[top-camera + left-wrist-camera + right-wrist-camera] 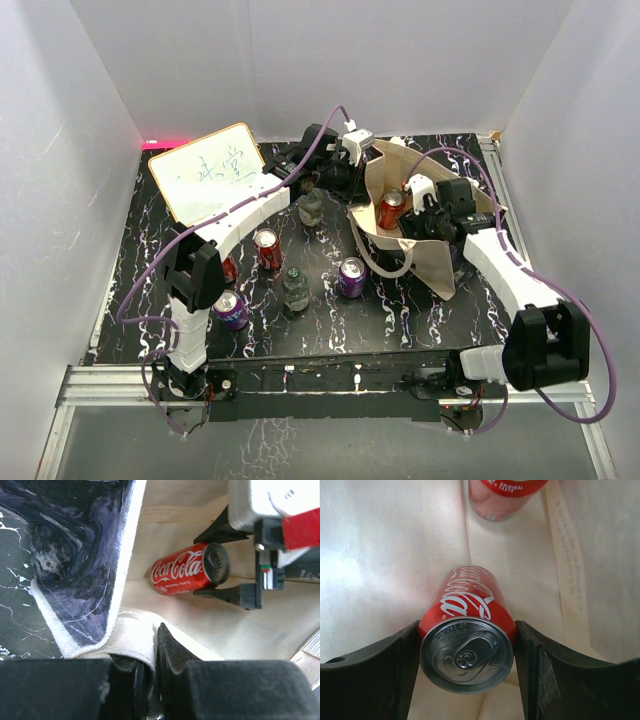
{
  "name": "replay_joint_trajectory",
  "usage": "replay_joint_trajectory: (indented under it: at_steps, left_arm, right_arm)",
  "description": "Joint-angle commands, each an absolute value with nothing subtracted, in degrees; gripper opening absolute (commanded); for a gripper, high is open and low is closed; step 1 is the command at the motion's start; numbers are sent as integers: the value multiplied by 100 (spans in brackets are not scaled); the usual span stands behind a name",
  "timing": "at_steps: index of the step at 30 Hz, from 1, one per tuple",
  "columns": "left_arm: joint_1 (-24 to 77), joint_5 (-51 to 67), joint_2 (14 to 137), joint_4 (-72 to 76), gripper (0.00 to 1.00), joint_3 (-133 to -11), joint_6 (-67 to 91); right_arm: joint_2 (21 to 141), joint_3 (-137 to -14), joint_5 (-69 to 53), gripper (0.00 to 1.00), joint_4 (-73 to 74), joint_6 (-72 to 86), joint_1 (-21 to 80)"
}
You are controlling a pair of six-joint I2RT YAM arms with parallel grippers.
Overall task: Place the beverage into the canvas bag
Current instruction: Place the drink in the canvas bag.
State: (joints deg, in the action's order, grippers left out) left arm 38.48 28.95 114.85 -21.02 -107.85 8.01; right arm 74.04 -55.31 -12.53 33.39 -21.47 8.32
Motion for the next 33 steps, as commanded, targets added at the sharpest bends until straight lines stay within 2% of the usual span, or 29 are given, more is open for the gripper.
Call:
replay_joint_trajectory:
  at_steps: [1,19,33]
  left_arm:
    - [3831,2780,11515,-2091,0,-10830,581]
    - [3841,2828,11660,-1980,0,-11111,506]
    - [3854,2856,11634,-1925,0,-11093,424]
  right_arm:
    - [7783,-6122,-1706,8,2669,-1781,803]
    - [9006,-7172,-2248,8,2261,-951,934]
    - [9342,-7364,-1375,8,1907,-132,1310]
